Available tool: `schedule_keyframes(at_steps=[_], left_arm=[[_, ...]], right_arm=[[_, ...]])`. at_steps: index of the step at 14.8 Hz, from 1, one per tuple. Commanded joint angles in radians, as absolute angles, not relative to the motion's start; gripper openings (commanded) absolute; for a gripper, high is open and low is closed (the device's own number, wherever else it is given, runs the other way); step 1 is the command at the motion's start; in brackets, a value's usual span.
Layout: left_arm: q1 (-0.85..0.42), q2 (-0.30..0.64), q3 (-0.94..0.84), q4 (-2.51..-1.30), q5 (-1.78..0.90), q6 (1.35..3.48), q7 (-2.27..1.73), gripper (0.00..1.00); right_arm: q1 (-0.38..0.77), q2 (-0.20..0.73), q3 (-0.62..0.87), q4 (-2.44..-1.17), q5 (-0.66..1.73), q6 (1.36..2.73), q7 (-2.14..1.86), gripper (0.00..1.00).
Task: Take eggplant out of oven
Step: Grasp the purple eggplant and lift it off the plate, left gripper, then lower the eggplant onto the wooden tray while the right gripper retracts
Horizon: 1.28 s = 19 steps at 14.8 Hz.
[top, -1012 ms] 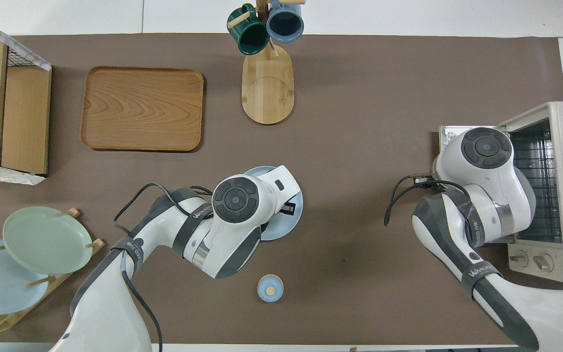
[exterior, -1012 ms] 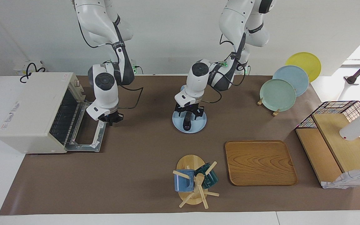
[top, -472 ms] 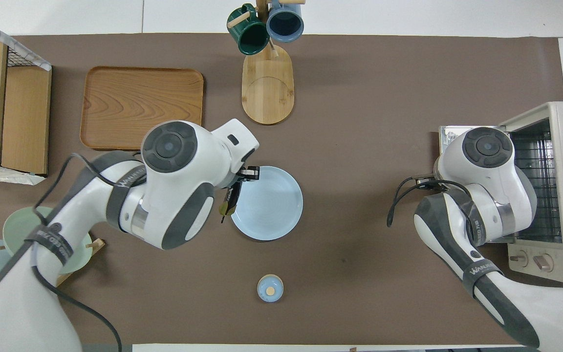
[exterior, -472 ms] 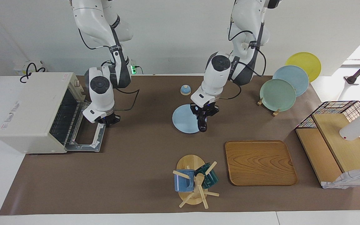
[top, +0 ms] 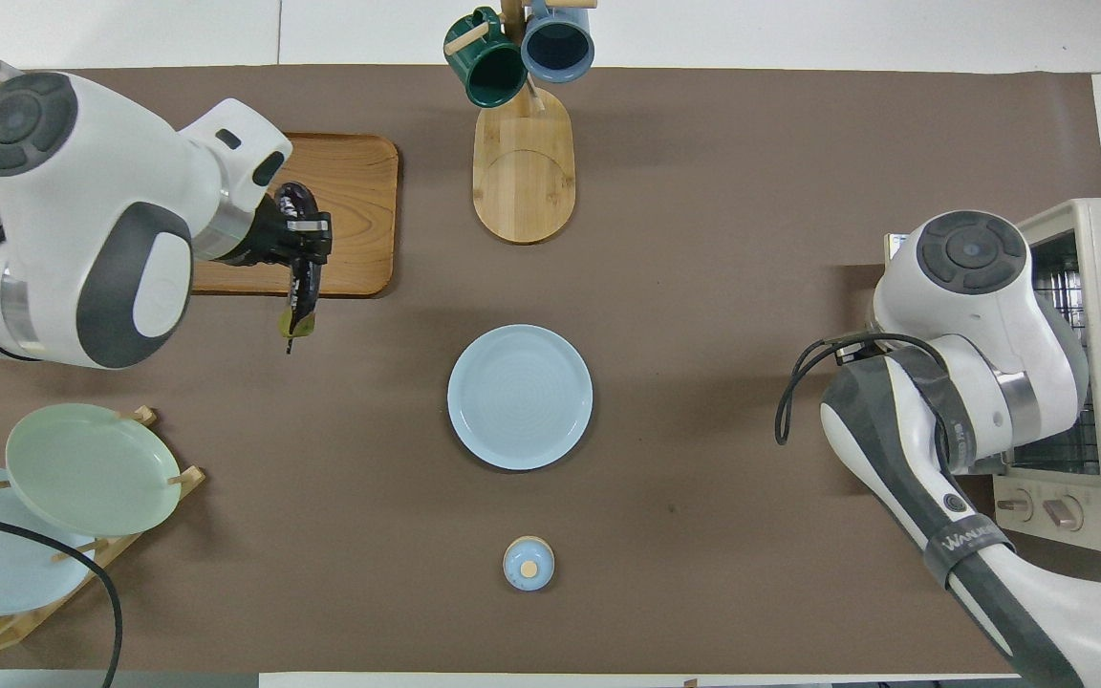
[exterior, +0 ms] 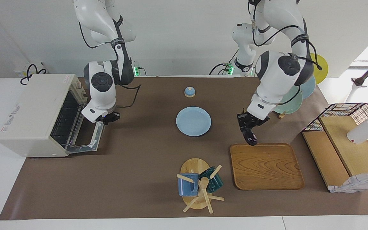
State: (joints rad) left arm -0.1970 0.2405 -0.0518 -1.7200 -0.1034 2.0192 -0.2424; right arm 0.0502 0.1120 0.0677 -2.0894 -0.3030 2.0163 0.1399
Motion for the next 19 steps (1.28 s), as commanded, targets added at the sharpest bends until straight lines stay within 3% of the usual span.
schedule_keyframes(at_steps=[1, 5, 12, 18, 19], left_arm=[[-0.103, 0.300, -0.060, -1.651, -0.111, 1.999, -0.172, 0.00], [-0.031, 0.434, -0.057, -1.525, -0.039, 2.002, -0.143, 0.00], [-0.058, 0.574, -0.055, -1.510, -0.018, 2.147, -0.140, 0.00], [-0.084, 0.571, -0.055, -1.540, -0.015, 2.227, -0.137, 0.00], [-0.086, 0.571, -0.055, -1.540, -0.015, 2.227, -0.135, 0.00]], right_arm=[[-0.014, 0.100, 0.058, -2.047, -0.354, 1.970, 0.065, 0.00], [-0.043, 0.069, 0.057, -2.028, -0.354, 1.905, 0.023, 0.00], [-0.109, -0.001, 0.057, -2.016, -0.354, 1.804, -0.069, 0.00], [-0.153, -0.081, 0.061, -1.993, -0.334, 1.740, -0.173, 0.00], [-0.146, -0.098, 0.064, -1.956, -0.313, 1.695, -0.173, 0.05]])
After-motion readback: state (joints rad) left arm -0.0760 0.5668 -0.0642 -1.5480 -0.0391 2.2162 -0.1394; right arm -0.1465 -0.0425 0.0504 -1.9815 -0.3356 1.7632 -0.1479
